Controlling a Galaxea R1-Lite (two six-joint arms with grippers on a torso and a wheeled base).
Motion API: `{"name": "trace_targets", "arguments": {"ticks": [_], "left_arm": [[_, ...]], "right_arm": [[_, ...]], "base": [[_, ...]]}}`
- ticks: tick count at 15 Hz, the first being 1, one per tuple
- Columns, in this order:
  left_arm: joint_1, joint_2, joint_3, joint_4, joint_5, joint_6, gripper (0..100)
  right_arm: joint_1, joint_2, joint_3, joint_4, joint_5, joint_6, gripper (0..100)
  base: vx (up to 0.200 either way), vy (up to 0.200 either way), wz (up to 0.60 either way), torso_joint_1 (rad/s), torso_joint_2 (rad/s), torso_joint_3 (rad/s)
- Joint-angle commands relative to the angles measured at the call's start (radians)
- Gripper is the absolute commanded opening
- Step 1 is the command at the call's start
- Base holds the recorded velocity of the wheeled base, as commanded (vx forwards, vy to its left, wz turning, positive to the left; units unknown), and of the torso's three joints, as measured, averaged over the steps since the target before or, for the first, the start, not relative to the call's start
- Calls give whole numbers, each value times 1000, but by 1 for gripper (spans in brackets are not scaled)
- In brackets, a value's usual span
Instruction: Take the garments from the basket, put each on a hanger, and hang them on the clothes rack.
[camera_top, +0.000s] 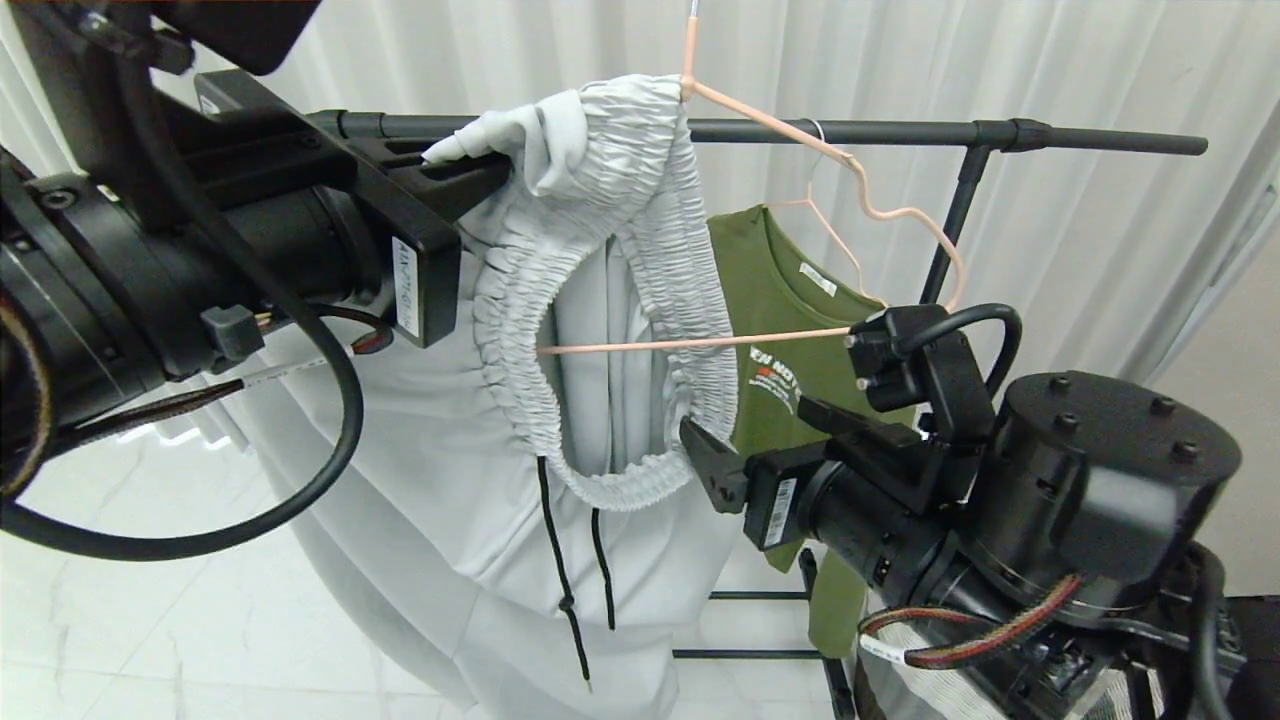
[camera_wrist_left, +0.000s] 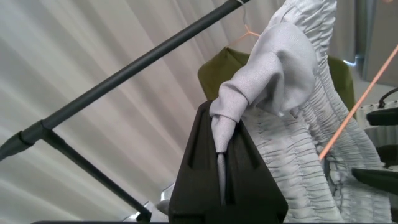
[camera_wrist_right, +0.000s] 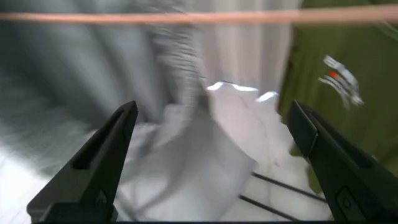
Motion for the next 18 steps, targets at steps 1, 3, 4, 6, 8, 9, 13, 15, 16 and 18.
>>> {"name": "trace_targets", "arguments": {"ticks": [1,3,4,6,8,9,13,15,16,18], "left_arm": [[-8,-5,-3,0,-2,-1,0],[-23,-7,0,0,0,-15,0],[-23,-3,0,0,0,-18,0],[-22,-2,0,0,0,-18,0],[-17,0,6,0,8,-14,0],[-17,1,11,0,38,-12,0],[-14,7,18,0,77,-6,0],[-8,6,32,-1,113,-6,0],[-8,3,40,-1,118,-4,0],[-8,-7,58,-4,120,-4,0]], "right_arm": [[-25,20,-2,-1,-2,2,100],[-33,22,-2,-1,-2,4,100],[-33,22,-2,-2,-2,2,100],[-33,22,-1,-2,-5,2,0],[-34,20,3,-2,-22,2,0],[-37,19,6,-2,-39,2,0],[-91,11,6,-4,-56,-7,0],[-140,4,6,-4,-57,-19,0],[-166,-1,6,-5,-57,-28,0],[-218,-7,3,-7,-56,-45,0]], "base": [[0,0,0,0,0,0],[0,0,0,0,0,0],[0,0,0,0,0,0],[0,0,0,0,0,0],[0,0,0,0,0,0],[0,0,0,0,0,0],[0,0,0,0,0,0],[0,0,0,0,0,0],[0,0,0,0,0,0],[0,0,0,0,0,0]]}}
